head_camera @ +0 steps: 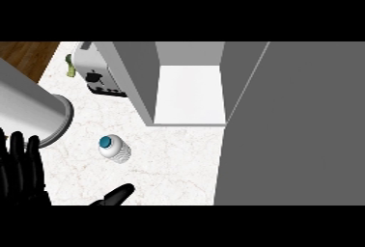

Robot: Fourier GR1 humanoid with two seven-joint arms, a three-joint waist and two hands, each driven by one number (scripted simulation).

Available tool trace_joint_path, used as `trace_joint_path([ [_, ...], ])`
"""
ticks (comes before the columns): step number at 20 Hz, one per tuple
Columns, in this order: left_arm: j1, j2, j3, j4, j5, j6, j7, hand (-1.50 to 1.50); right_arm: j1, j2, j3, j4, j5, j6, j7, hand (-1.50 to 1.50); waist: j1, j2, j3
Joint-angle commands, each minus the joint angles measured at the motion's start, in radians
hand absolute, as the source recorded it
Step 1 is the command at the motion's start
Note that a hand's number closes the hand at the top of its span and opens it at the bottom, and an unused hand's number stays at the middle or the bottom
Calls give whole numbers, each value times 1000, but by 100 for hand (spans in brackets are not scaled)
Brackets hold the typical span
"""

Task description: Pick up the bottled water, place it into the cabinet and close the cabinet

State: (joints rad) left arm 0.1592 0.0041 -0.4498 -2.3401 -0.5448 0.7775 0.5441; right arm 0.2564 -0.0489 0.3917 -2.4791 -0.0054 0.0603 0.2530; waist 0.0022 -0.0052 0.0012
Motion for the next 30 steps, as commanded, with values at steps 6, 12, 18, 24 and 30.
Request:
trace_joint_path([
  [6, 46, -4, -99, -129, -236, 25, 102, -150, 37, 8, 99, -55, 103, -55, 13, -150, 2, -3, 0],
  [12, 46, 10, -39, -116, -205, -17, 136, -150, 14, 15, 194, -84, 183, -118, 66, -150, -2, -2, -1],
  [18, 26, 16, -18, -135, -187, -44, 177, -150, 41, -71, 117, -114, 103, -99, 59, -150, -5, -1, 0],
  [24, 5, 13, 17, 25, -139, 4, 92, -150, -6, -59, 194, -146, 180, -163, 128, -150, -9, 1, -2],
  [30, 22, 82, 117, 88, 43, 13, -11, -150, -107, -42, 229, -132, 213, -219, 199, -150, -6, 3, -4],
])
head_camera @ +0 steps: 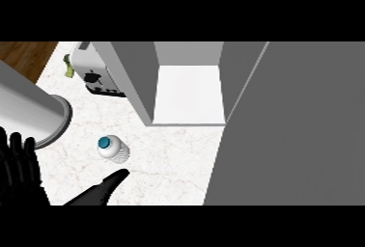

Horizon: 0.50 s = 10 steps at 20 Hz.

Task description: Pick up the bottled water, place it into the cabinet and close the cabinet

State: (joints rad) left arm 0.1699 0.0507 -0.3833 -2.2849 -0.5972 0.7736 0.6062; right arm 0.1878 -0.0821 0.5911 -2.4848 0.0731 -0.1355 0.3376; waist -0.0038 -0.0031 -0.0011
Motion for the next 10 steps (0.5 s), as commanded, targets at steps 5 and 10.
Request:
trace_joint_path([
  [5, -23, -11, 63, 123, 96, 42, -109, -150, 23, -49, 45, -91, 129, -30, 4, -150, -3, 1, 0],
  [10, -8, 10, 142, 242, 258, 60, -248, -150, 69, -84, 94, -142, 148, -63, 3, -150, -11, -1, -1],
])
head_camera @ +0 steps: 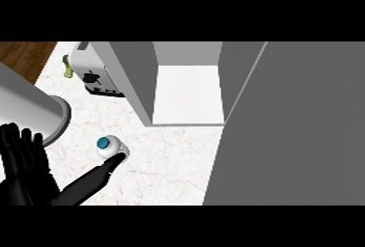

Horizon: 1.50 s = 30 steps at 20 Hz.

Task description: Pick up the bottled water, place it into the cabinet and close the cabinet

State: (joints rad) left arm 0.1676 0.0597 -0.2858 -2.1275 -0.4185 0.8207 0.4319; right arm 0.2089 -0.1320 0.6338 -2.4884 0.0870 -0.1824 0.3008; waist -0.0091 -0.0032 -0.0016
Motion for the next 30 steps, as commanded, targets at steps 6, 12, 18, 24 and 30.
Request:
trace_joint_path([
  [6, 12, -20, 60, 193, 223, -24, -239, -150, 15, -69, 16, -133, 95, -15, 47, -150, 2, 0, 0],
  [12, -2, -58, 125, 414, 363, -66, -497, -150, 14, -68, 50, -102, 116, -57, 33, -150, -1, 1, -1],
  [18, -59, -59, 135, 585, 480, -90, -635, -150, -1, -70, 91, -62, 139, -77, 0, -150, -1, 1, 0],
  [24, -128, -60, 182, 742, 603, -163, -761, -150, -73, -63, 76, -93, 158, -123, 80, -150, 1, 2, -1],
  [30, -183, -60, 151, 895, 708, -98, -901, -150, -53, -106, 32, -101, 104, -117, 77, -150, 1, 2, 0],
])
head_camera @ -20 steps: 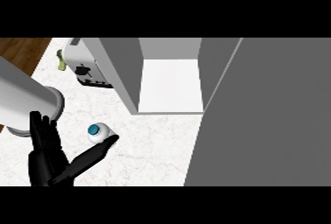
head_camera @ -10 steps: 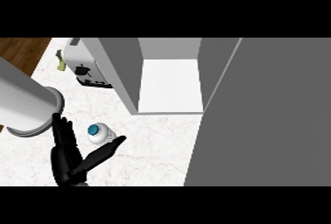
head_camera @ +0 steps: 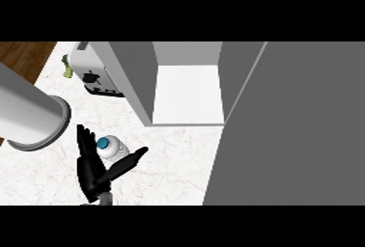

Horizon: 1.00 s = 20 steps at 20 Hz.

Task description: Pick up the bottled water, place it into the cabinet and close the cabinet

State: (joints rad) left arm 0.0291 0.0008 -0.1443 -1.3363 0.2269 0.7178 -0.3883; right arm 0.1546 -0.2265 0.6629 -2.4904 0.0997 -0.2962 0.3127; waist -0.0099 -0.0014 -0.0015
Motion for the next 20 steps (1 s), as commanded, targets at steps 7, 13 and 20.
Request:
trace_joint_path([
  [7, -74, -1, 49, 262, 165, -51, -230, -150, 71, -55, 44, -111, 83, -4, -14, -150, 0, 0, 1],
  [13, -110, 13, 91, 359, 214, -96, -287, -150, 55, -47, 73, -74, 124, -39, -14, -150, 2, 0, 1],
  [20, -121, 0, 112, 461, 297, -189, -425, -150, 26, -94, -3, -115, 36, -16, 11, -150, 3, 1, 1],
])
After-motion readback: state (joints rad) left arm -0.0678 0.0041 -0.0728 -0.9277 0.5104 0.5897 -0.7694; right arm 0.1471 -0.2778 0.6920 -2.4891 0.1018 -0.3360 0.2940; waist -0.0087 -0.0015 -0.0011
